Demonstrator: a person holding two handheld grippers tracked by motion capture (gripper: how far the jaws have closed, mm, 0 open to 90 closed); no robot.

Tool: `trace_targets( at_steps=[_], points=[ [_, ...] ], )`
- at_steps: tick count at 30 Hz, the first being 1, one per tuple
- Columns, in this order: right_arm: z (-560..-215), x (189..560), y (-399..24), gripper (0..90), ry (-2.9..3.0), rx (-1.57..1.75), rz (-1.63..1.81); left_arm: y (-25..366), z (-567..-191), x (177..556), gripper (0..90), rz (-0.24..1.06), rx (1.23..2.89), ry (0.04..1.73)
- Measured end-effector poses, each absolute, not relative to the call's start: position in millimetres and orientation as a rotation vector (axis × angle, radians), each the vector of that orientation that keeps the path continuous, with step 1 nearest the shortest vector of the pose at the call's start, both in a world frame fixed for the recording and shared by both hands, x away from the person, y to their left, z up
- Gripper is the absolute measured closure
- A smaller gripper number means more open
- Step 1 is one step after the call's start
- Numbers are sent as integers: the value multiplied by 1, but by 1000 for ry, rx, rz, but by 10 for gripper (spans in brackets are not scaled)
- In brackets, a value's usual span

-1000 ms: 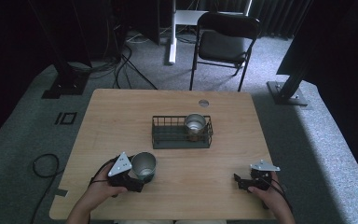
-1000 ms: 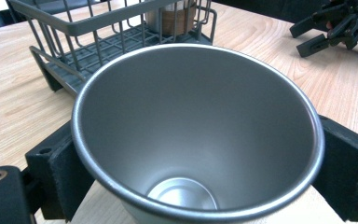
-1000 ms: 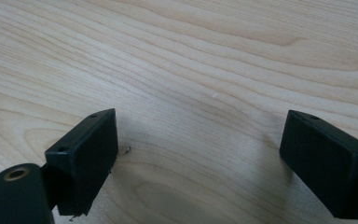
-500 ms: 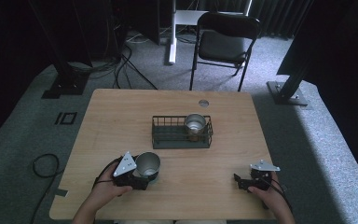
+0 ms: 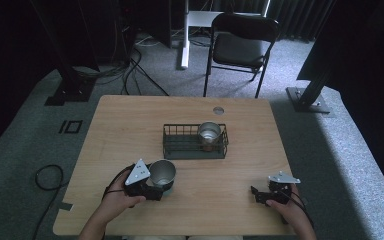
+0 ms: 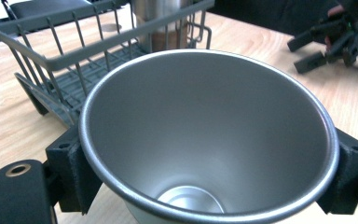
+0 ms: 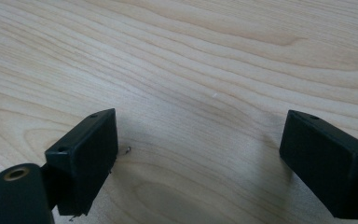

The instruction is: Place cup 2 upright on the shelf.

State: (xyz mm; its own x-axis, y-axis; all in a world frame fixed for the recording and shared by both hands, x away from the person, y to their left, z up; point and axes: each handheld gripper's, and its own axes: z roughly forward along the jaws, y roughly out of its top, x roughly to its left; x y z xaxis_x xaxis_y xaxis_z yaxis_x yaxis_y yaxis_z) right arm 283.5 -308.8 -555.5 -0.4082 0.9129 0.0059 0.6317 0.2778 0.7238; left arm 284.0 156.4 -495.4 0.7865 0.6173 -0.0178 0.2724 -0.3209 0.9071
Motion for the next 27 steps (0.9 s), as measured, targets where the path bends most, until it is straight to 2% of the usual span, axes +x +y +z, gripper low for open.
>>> trace_targets(
  at_steps=[9, 27],
  points=[
    [-555, 283, -309, 111, 2140, 1394, 922, 149, -485, 290, 139, 419, 1926, 674],
    [-555, 283, -309, 111, 2138, 1397, 923, 137, -440, 309, 139, 454, 1879, 661]
  ],
)
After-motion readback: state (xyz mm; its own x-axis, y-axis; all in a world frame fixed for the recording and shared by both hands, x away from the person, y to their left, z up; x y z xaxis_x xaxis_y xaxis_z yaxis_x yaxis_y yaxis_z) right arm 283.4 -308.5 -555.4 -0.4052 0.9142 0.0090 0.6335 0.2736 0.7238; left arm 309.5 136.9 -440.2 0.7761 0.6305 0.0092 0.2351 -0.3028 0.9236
